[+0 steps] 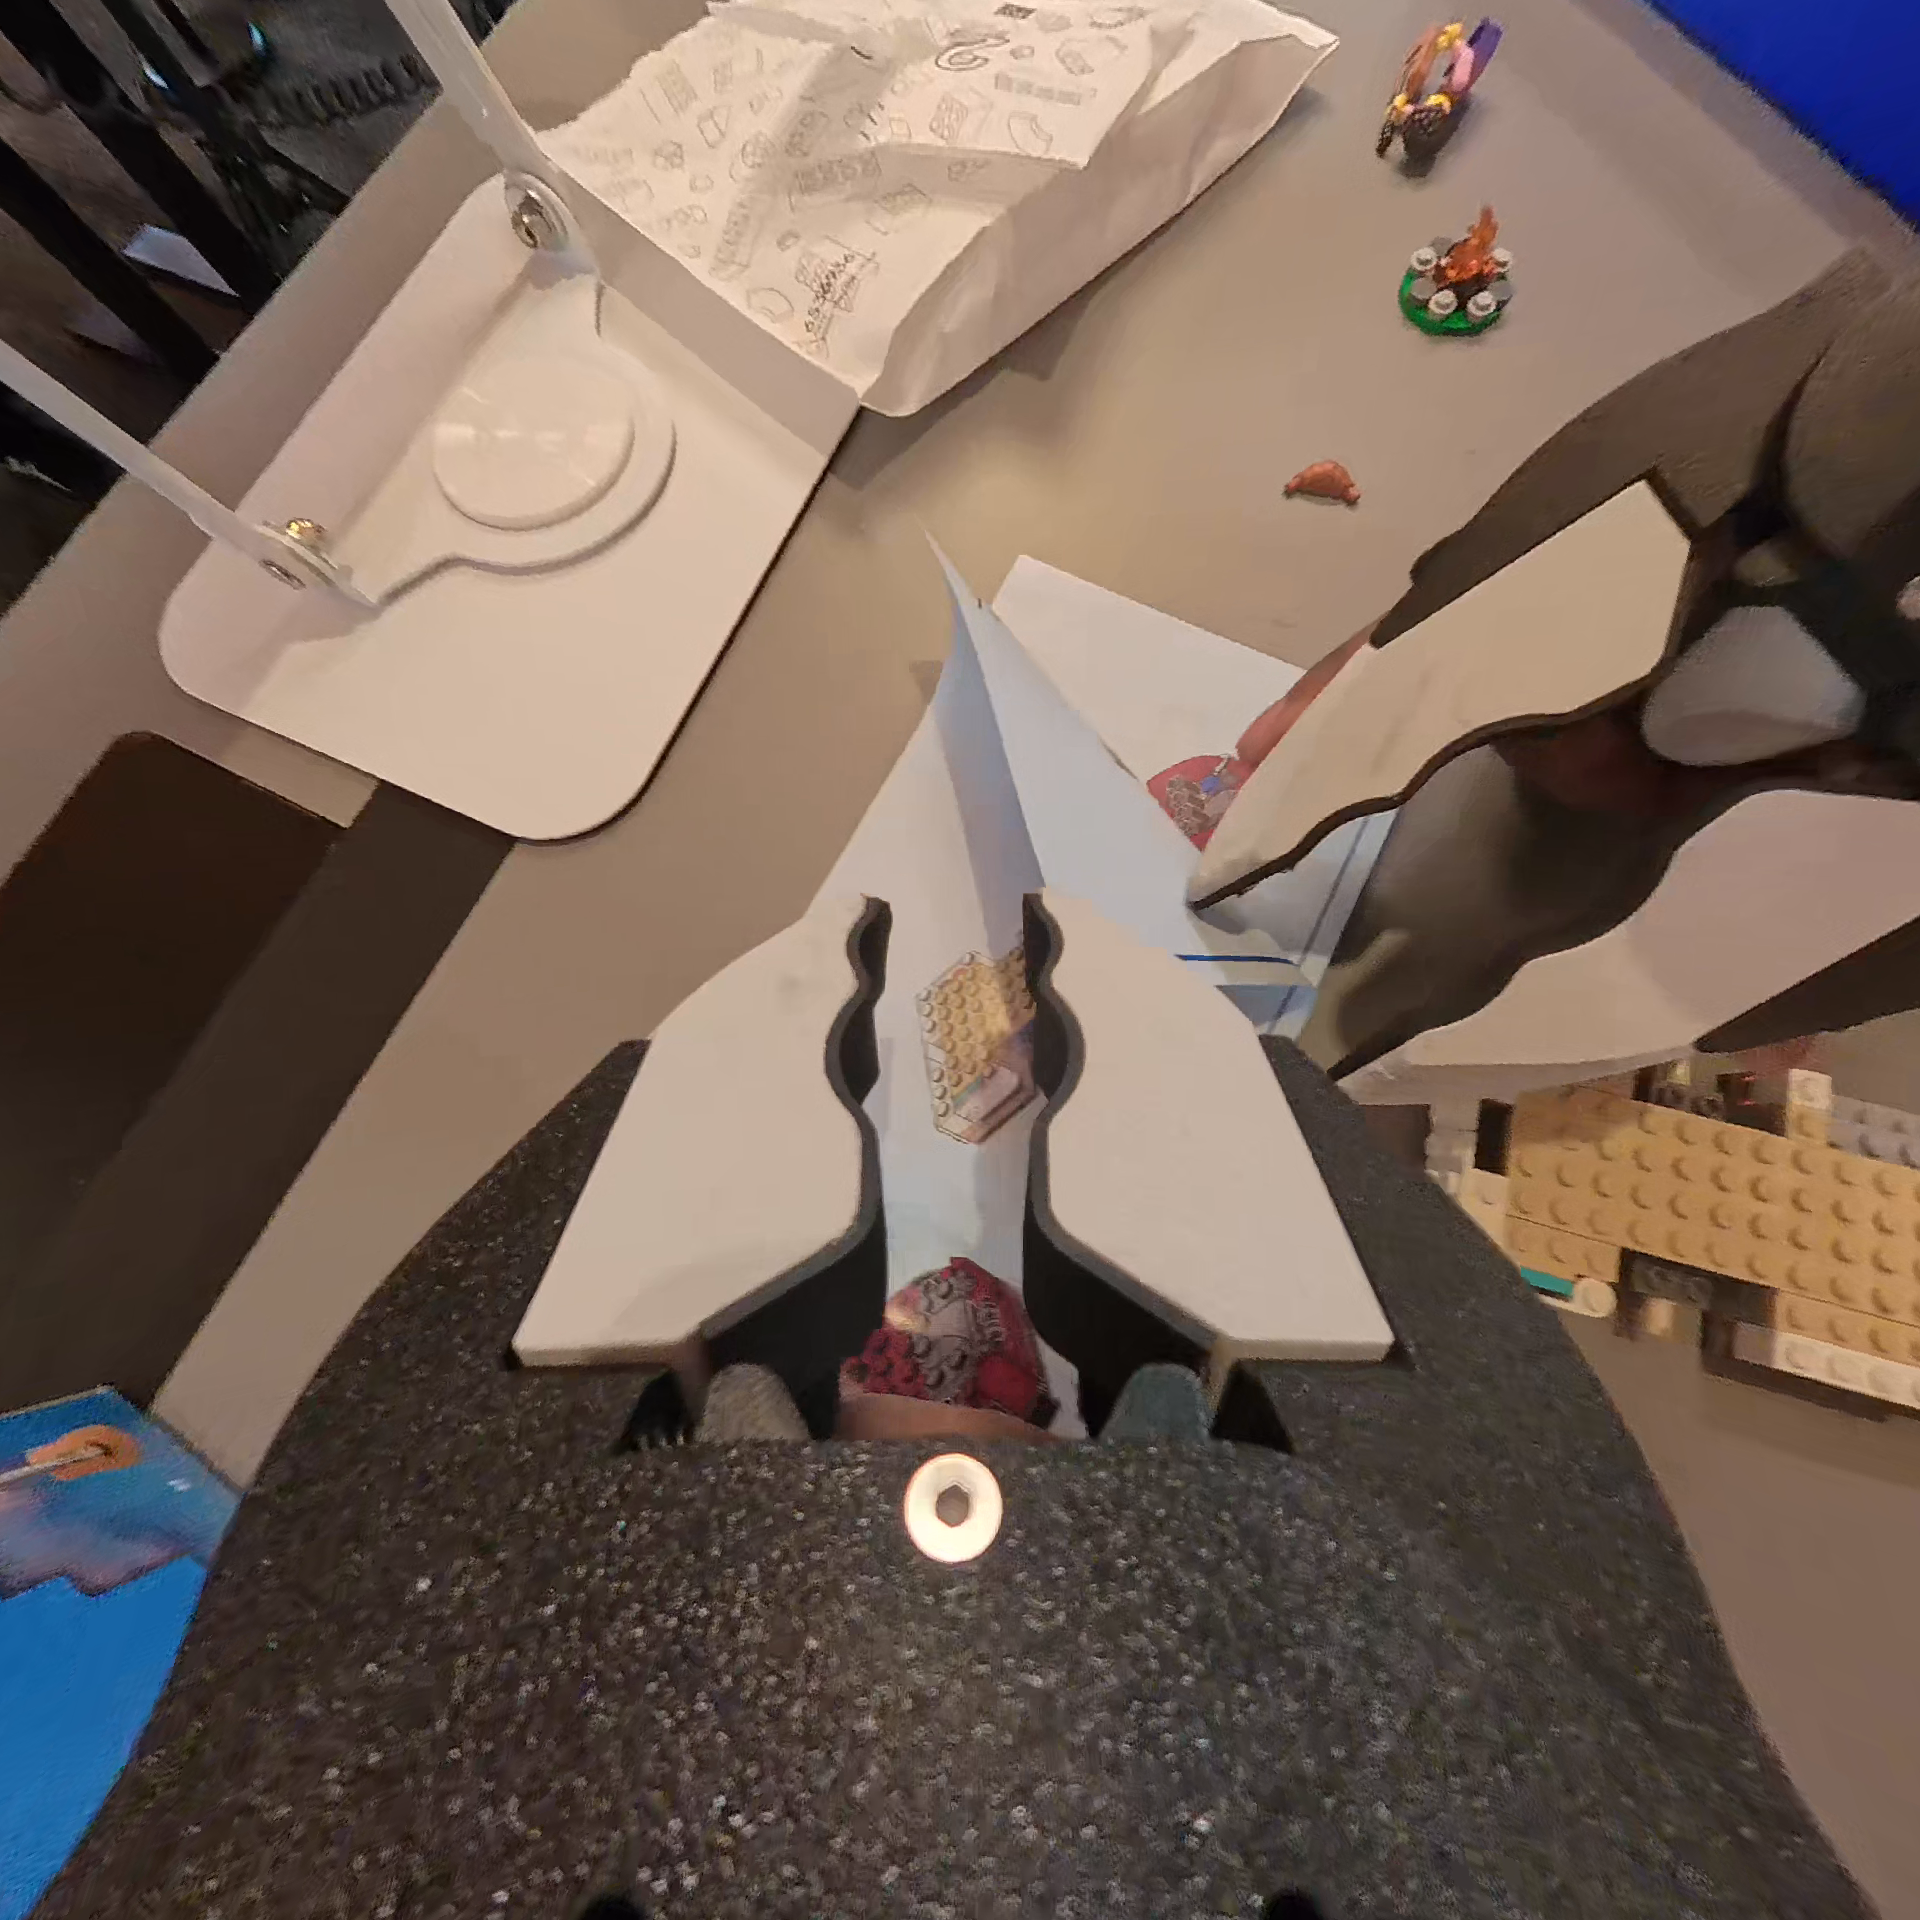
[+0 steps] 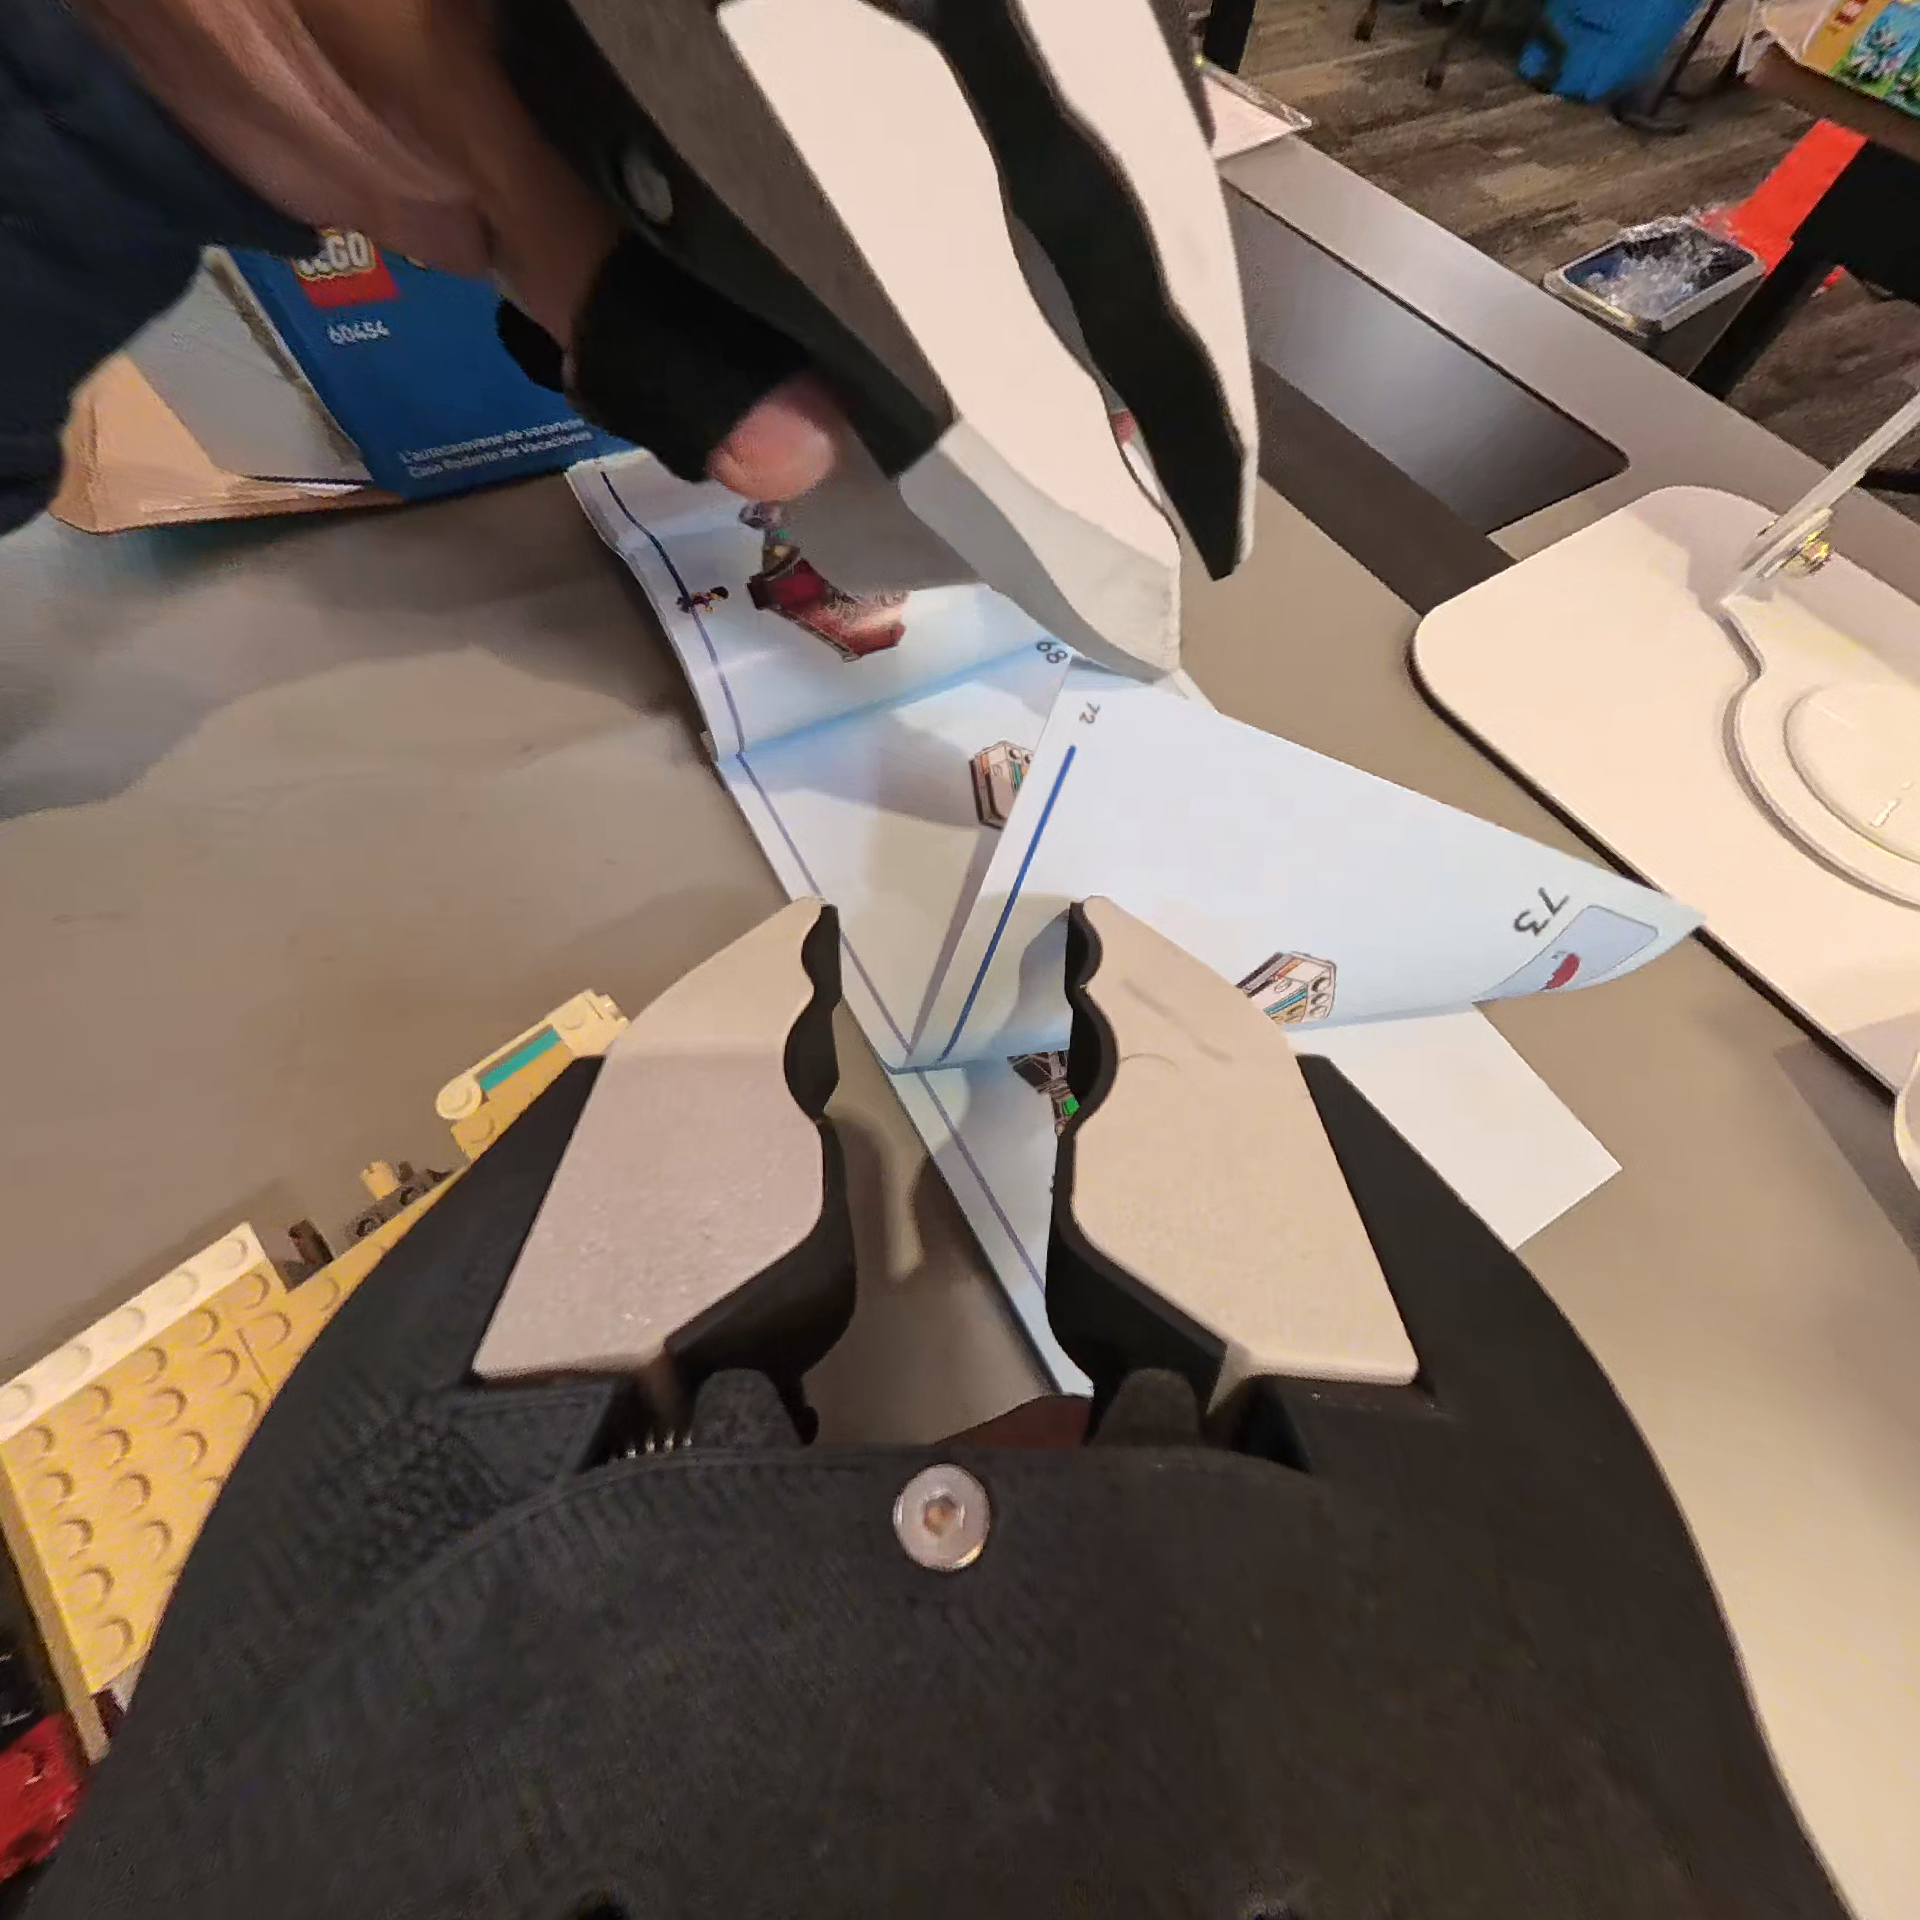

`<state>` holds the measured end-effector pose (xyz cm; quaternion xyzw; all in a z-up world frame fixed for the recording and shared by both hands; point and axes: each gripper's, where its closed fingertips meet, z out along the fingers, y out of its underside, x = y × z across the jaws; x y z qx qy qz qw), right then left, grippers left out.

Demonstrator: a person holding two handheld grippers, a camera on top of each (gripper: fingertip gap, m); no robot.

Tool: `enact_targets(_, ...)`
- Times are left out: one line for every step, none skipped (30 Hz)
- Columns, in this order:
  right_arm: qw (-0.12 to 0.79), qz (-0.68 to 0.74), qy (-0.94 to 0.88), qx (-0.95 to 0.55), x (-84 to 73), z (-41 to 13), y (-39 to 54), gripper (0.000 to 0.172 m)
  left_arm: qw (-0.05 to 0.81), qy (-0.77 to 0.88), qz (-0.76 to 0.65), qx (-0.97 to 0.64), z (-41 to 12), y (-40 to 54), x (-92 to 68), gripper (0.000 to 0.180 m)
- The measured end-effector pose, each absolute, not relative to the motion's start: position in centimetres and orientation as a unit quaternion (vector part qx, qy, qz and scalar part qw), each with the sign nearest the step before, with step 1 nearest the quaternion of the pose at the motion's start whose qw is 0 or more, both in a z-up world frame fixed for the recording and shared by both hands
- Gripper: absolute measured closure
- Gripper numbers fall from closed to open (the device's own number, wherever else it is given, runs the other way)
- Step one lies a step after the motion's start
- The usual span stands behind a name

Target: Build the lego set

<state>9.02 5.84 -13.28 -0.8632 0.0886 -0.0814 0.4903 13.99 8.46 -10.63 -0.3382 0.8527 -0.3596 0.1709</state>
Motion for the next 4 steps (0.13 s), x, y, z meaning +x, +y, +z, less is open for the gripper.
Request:
enact_targets(0.490,-0.083,0.088,-0.864,9.02,-13.29,5.74,0.130,0.157,0.847,-0.369,-0.349,-10.48,8.23,13.81,0.154)
enact_targets(0.490,-0.084,0.086,-0.864,8.99,-13.28,5.65,0.129,0.141,0.839,-0.383,-0.360,-10.26,7.92,13.67,0.153)
enact_targets(0.489,-0.084,0.084,-0.864,8.95,-13.31,5.55,0.129,0.127,0.830,-0.397,-0.370,-10.01,7.65,13.59,0.151)
enact_targets(0.489,-0.083,0.083,-0.864,8.91,-13.34,5.46,0.129,0.115,0.821,-0.411,-0.379,-9.76,7.48,13.60,0.150)
